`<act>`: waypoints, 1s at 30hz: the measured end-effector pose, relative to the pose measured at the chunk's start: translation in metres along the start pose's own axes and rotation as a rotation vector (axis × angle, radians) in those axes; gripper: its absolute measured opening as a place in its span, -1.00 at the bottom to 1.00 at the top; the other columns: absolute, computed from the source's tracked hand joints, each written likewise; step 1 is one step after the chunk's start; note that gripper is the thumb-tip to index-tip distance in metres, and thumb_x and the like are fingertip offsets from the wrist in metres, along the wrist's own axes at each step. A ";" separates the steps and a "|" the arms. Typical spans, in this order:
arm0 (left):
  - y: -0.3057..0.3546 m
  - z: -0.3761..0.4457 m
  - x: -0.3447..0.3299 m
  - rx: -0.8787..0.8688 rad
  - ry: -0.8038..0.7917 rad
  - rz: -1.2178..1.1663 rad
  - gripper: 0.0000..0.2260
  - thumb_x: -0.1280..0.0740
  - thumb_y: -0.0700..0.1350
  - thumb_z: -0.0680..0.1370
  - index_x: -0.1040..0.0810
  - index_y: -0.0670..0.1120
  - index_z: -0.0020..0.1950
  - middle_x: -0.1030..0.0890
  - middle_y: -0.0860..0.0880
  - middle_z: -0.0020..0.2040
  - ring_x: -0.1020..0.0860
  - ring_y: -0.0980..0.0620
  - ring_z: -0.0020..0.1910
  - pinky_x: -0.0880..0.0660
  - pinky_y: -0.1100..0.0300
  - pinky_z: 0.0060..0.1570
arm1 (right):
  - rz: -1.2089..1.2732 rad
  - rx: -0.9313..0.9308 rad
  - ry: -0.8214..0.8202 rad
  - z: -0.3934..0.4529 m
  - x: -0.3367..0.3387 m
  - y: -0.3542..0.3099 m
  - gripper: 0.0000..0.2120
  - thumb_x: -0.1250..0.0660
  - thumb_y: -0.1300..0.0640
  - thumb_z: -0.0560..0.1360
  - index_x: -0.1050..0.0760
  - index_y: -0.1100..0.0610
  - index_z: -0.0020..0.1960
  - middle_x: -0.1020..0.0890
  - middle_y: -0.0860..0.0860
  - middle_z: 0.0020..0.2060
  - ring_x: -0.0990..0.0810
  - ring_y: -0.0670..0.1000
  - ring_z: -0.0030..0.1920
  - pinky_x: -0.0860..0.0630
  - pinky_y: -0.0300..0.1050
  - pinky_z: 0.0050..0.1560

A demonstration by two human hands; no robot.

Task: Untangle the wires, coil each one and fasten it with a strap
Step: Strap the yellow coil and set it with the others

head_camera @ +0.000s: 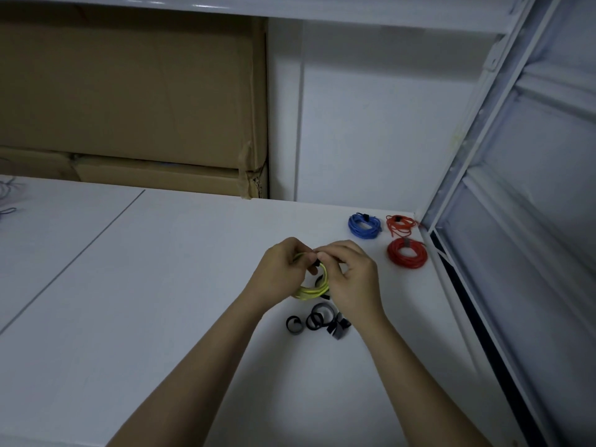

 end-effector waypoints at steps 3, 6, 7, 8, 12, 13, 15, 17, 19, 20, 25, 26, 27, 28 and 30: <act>0.004 0.003 -0.002 -0.003 0.002 -0.105 -0.88 -0.27 -0.16 0.59 -0.53 -0.09 -0.13 -0.65 0.07 -0.28 -0.50 0.24 -0.38 -0.39 0.33 -0.31 | 0.125 -0.094 -0.007 -0.002 0.002 0.004 -0.87 -0.35 0.32 0.50 -0.63 0.14 -0.12 -0.59 -0.02 -0.16 -0.57 -0.13 -0.11 -0.51 -0.24 -0.07; 0.010 0.005 -0.008 -0.024 -0.052 -0.207 -0.86 -0.24 -0.22 0.60 -0.54 -0.14 -0.13 -0.65 0.06 -0.32 -0.48 0.22 -0.41 -0.41 0.38 -0.34 | 0.230 -0.149 -0.001 -0.004 0.010 0.004 -0.88 -0.32 0.24 0.54 -0.58 0.17 -0.17 -0.57 0.06 -0.15 -0.58 -0.06 -0.11 -0.50 -0.26 -0.09; 0.012 0.005 -0.010 -0.031 -0.075 -0.248 -0.85 -0.24 -0.24 0.60 -0.55 -0.16 -0.13 -0.65 0.06 -0.33 -0.48 0.21 -0.41 -0.41 0.39 -0.34 | 0.263 -0.155 0.003 -0.004 0.014 0.004 -0.88 -0.33 0.25 0.54 -0.57 0.19 -0.17 -0.56 0.08 -0.15 -0.58 -0.04 -0.12 -0.50 -0.26 -0.11; 0.014 0.006 -0.013 -0.033 -0.094 -0.290 -0.85 -0.23 -0.26 0.60 -0.56 -0.18 -0.12 -0.65 0.07 -0.35 -0.48 0.21 -0.41 -0.40 0.38 -0.35 | 0.285 -0.154 -0.001 -0.003 0.017 0.004 -0.89 -0.34 0.28 0.52 -0.57 0.20 -0.18 -0.56 0.10 -0.15 -0.59 -0.03 -0.13 -0.51 -0.26 -0.13; 0.016 0.008 -0.021 -0.013 -0.146 -0.412 -0.82 -0.22 -0.25 0.62 -0.56 -0.18 -0.12 -0.63 0.07 -0.34 -0.53 0.18 -0.38 -0.39 0.36 -0.35 | 0.285 -0.129 -0.071 0.000 0.029 0.005 -0.77 -0.39 0.42 0.43 -0.60 0.09 -0.15 -0.60 0.08 -0.09 -0.60 -0.03 -0.05 -0.52 -0.29 -0.09; 0.017 0.010 -0.024 -0.015 -0.161 -0.416 -0.82 -0.22 -0.24 0.62 -0.56 -0.17 -0.13 -0.64 0.07 -0.34 -0.54 0.18 -0.37 -0.39 0.37 -0.36 | 0.277 -0.126 -0.066 0.001 0.032 0.006 -0.73 -0.39 0.43 0.42 -0.60 0.06 -0.15 -0.61 0.06 -0.09 -0.61 -0.04 -0.04 -0.52 -0.29 -0.08; 0.021 0.012 -0.029 -0.032 -0.190 -0.410 -0.85 -0.24 -0.24 0.61 -0.55 -0.16 -0.13 -0.65 0.06 -0.33 -0.57 0.17 -0.35 -0.40 0.39 -0.36 | 0.305 -0.161 -0.024 -0.001 0.038 0.011 -0.67 -0.40 0.43 0.42 -0.59 -0.01 -0.11 -0.65 -0.02 -0.12 -0.63 -0.08 -0.03 -0.52 -0.29 -0.09; 0.026 0.015 -0.036 -0.062 -0.223 -0.414 -0.90 -0.28 -0.25 0.59 -0.56 -0.17 -0.10 -0.67 0.03 -0.28 -0.60 0.15 -0.32 -0.44 0.38 -0.31 | 0.359 -0.215 0.029 -0.001 0.046 0.017 -0.63 -0.42 0.40 0.42 -0.54 -0.07 -0.02 -0.67 -0.08 -0.15 -0.64 -0.11 -0.04 -0.55 -0.28 -0.10; 0.030 0.019 -0.044 -0.081 -0.258 -0.395 -0.97 -0.33 -0.26 0.56 -0.56 -0.17 -0.05 -0.68 -0.06 -0.22 -0.62 0.11 -0.29 -0.52 0.30 -0.22 | 0.368 -0.232 0.063 0.001 0.056 0.024 -0.62 -0.44 0.39 0.41 -0.51 -0.05 0.03 -0.69 -0.09 -0.16 -0.66 -0.10 -0.07 -0.57 -0.27 -0.10; 0.031 0.021 -0.048 -0.093 -0.269 -0.355 -0.97 -0.35 -0.25 0.55 -0.57 -0.15 -0.03 -0.68 -0.08 -0.20 -0.64 0.09 -0.26 -0.55 0.24 -0.16 | 0.365 -0.237 0.071 0.002 0.060 0.027 -0.63 -0.45 0.39 0.40 -0.51 -0.02 0.04 -0.70 -0.09 -0.17 -0.66 -0.10 -0.08 -0.56 -0.28 -0.11; 0.044 0.030 -0.067 -0.290 -0.271 0.041 -0.91 -0.33 -0.20 0.57 -0.62 -0.11 0.02 -0.68 0.04 -0.24 -0.64 0.18 -0.27 -0.54 0.33 -0.16 | 0.392 -0.269 0.156 -0.001 0.077 0.047 -0.69 -0.42 0.42 0.41 -0.55 0.07 0.02 -0.71 -0.03 -0.16 -0.68 -0.04 -0.06 -0.55 -0.29 -0.08; 0.046 0.031 -0.071 -0.309 -0.270 0.054 -0.92 -0.33 -0.20 0.56 -0.62 -0.10 -0.01 -0.65 0.09 -0.28 -0.62 0.21 -0.31 -0.52 0.36 -0.19 | 0.397 -0.272 0.179 -0.004 0.080 0.051 -0.71 -0.41 0.41 0.42 -0.56 0.08 0.01 -0.71 -0.03 -0.14 -0.67 -0.04 -0.05 -0.55 -0.28 -0.06; 0.048 0.032 -0.076 -0.323 -0.265 0.061 -0.92 -0.33 -0.21 0.56 -0.61 -0.08 -0.03 -0.63 0.11 -0.31 -0.61 0.23 -0.33 -0.52 0.37 -0.21 | 0.383 -0.277 0.196 -0.007 0.082 0.056 -0.73 -0.41 0.39 0.44 -0.58 0.07 0.01 -0.71 -0.04 -0.12 -0.67 -0.05 -0.03 -0.55 -0.28 -0.05; 0.049 0.033 -0.081 -0.333 -0.256 0.064 -0.92 -0.32 -0.21 0.56 -0.61 -0.09 -0.03 -0.62 0.11 -0.32 -0.61 0.24 -0.33 -0.52 0.37 -0.22 | 0.349 -0.288 0.209 -0.010 0.084 0.061 -0.75 -0.40 0.35 0.46 -0.60 0.04 0.02 -0.70 -0.06 -0.09 -0.66 -0.06 -0.01 -0.54 -0.28 -0.05; 0.050 0.036 -0.090 -0.342 -0.219 0.056 -0.92 -0.31 -0.22 0.56 -0.60 -0.12 -0.03 -0.63 0.07 -0.31 -0.62 0.19 -0.31 -0.53 0.34 -0.21 | 0.266 -0.340 0.216 -0.017 0.087 0.072 -0.79 -0.37 0.23 0.52 -0.61 -0.05 0.05 -0.69 -0.08 -0.05 -0.65 -0.08 0.02 -0.56 -0.23 -0.04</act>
Point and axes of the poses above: each hand's wrist, its own z-axis towards the middle knuckle, its own x-axis out of the back of the hand, y = z × x, the point moved 6 cm from there along z, towards the middle knuckle
